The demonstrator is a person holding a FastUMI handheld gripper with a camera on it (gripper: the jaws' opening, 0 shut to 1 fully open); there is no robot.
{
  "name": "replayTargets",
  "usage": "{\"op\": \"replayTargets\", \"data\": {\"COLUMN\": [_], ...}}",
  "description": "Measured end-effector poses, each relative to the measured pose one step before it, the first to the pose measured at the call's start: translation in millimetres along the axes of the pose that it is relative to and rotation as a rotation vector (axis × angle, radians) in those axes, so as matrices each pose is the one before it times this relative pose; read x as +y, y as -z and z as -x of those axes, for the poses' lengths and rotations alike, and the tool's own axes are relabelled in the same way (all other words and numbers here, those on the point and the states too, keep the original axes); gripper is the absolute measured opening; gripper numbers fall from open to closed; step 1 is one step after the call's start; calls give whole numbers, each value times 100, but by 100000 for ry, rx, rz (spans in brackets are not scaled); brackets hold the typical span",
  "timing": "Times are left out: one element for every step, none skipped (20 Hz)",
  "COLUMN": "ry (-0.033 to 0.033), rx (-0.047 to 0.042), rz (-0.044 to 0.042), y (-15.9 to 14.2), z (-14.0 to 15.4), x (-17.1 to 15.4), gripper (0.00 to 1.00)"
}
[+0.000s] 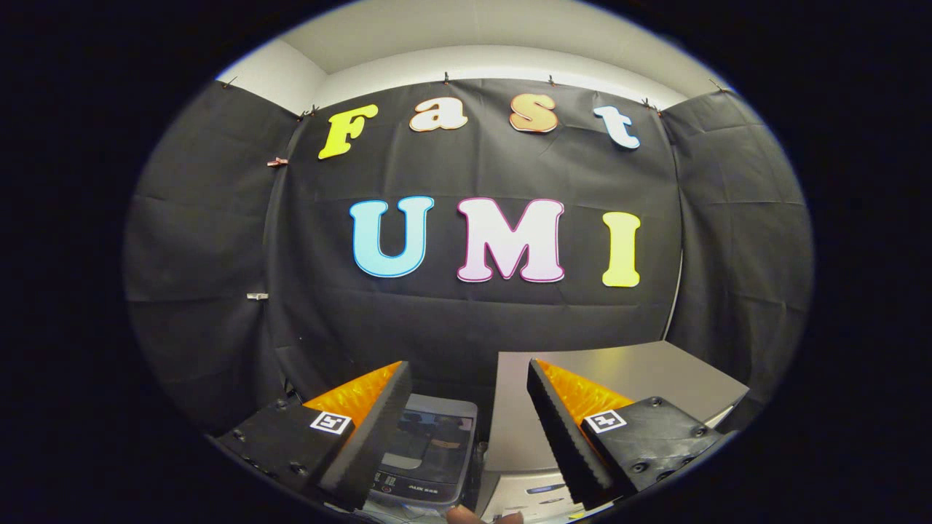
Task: Put the clothes into the washing machine and then close the washing machine lid.
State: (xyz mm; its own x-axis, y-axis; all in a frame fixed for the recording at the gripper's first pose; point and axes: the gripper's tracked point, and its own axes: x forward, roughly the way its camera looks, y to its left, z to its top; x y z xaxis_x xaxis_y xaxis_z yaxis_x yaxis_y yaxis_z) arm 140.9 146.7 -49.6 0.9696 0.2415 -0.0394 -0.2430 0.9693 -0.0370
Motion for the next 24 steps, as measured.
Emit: {"op": "replayTargets", "data": {"ry": [693, 531, 33, 100, -69, 683, 792, 483, 671, 458, 675, 596, 679, 835, 1008, 2029, 1717, 1307, 1433, 1473, 1665, 1072, 800, 540], "rx": [-974, -1488, -1302, -818, -503, -207, -617, -477, 122, -125, 272, 134, 188, 648, 866, 1129, 883, 868, 909, 533, 455, 203, -138, -393], "rz": [843, 958, 908, 490, -241, -368, -93, -167, -82, -251, -69, -239, -166, -343, -766, -1104, -1212, -1024, -710, -283, -304, -401, -495, -119], "y": [-109, -160, -191, 54, 146, 229, 126, 137, 266, 222, 120, 146, 189, 287, 384, 459, 431, 337, 297, 238, 69, 40, -86, -136], "z": [878, 759, 891, 893, 715, 599, 579, 571, 407, 228, 145, 129, -2, -124, -7, -35, 57, 123, 88, 108, 14, 112, 151, 20], "x": [-200, -320, -75, -45, -2, -113, -117, -215, -123, -103, -294, -259, -392, -511, -539, -829, -740, -713, -718, -729, -772, -630, -313, -373], "gripper": [100, 100, 100, 100, 100, 100, 100, 100, 100, 100, 100, 100, 100, 100, 100, 100, 100, 100, 100, 100, 100, 100, 100, 100]}}
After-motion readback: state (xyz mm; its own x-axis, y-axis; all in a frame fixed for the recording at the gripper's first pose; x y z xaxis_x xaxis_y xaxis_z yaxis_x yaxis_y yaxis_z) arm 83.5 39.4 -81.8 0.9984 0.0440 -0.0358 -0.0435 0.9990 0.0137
